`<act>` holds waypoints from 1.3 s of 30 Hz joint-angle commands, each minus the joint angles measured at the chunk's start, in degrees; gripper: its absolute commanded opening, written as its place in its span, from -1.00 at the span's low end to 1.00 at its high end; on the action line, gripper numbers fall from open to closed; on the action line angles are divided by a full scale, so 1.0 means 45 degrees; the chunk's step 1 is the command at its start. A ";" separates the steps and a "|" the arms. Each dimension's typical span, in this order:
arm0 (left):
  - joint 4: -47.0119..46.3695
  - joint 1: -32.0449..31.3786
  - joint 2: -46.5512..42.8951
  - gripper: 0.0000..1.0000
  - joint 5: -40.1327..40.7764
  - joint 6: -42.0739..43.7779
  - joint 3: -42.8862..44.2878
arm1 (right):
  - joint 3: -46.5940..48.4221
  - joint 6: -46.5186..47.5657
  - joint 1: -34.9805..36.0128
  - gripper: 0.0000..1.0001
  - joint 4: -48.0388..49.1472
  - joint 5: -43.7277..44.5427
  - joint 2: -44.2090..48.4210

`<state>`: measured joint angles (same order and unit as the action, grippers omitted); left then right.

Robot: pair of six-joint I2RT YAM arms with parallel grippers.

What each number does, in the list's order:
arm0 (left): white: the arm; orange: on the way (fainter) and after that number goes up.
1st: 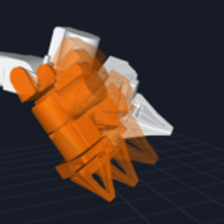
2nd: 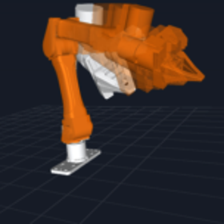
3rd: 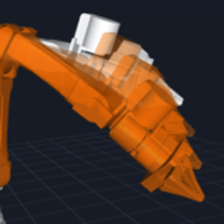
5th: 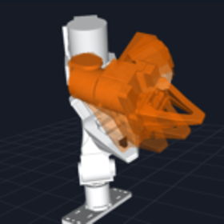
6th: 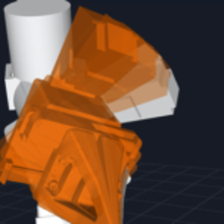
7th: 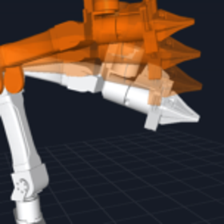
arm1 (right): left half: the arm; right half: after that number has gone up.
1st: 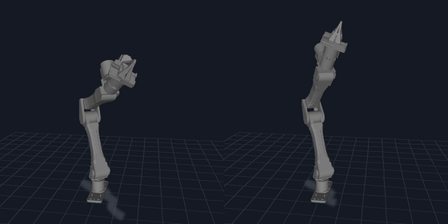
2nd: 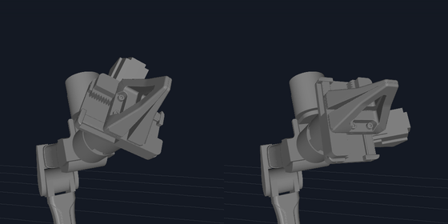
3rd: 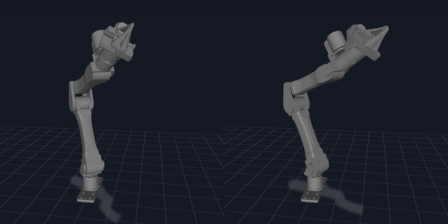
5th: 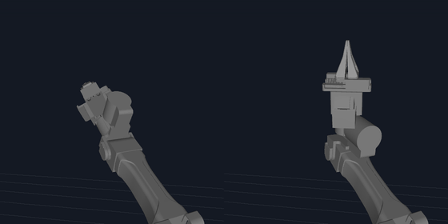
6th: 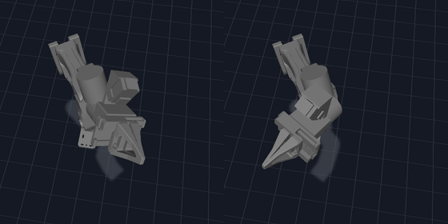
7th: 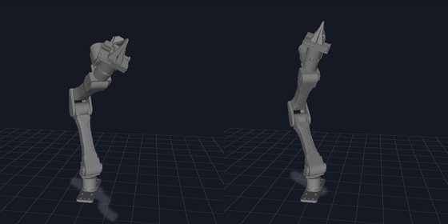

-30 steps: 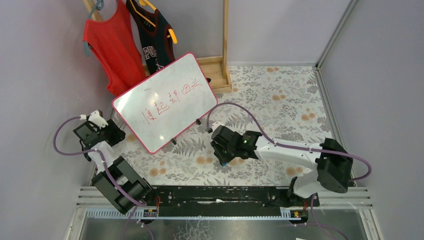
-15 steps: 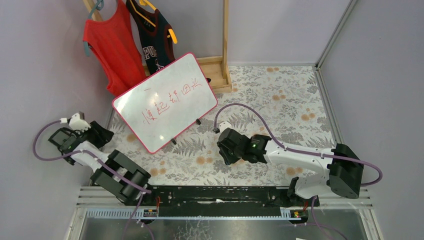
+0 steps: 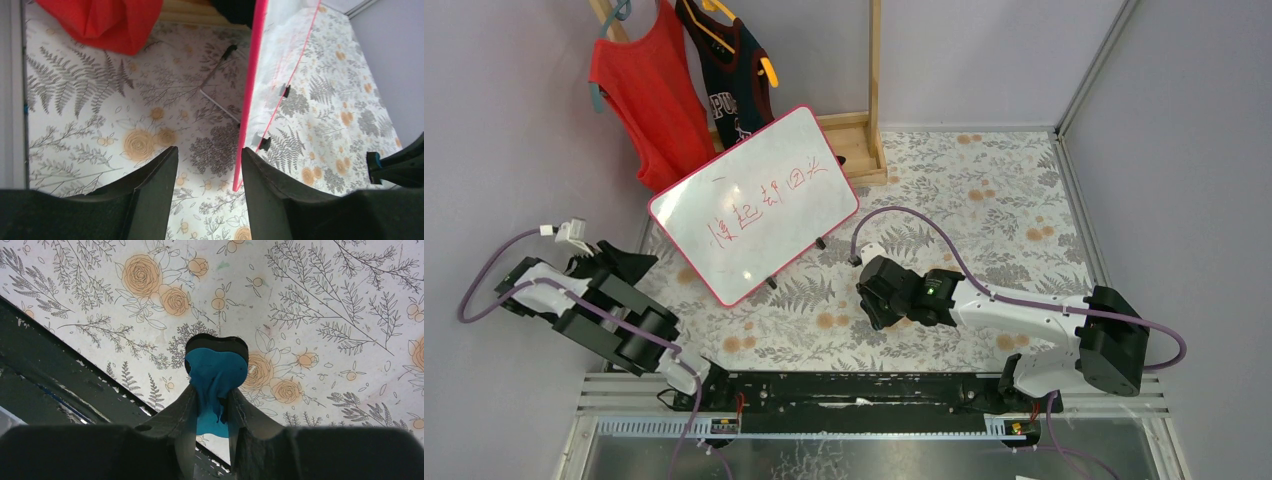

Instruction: Erase the whiteboard

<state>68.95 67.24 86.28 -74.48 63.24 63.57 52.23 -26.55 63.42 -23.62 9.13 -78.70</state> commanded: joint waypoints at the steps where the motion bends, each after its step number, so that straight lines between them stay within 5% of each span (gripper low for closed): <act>1: 0.3195 -0.0088 0.0680 -0.05 -0.1499 0.2995 0.0786 | 0.0412 -0.0092 -0.0056 -1.00 0.0332 -0.0131 0.0104; 39: 0.3194 -0.1645 0.2213 -0.10 -0.2258 0.2081 0.2888 | 0.0381 0.0053 -0.0053 -1.00 0.2074 -0.0706 -0.1011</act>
<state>83.50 60.84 94.94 -83.22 74.56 73.78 53.19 -26.57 63.40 -17.26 6.83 -83.64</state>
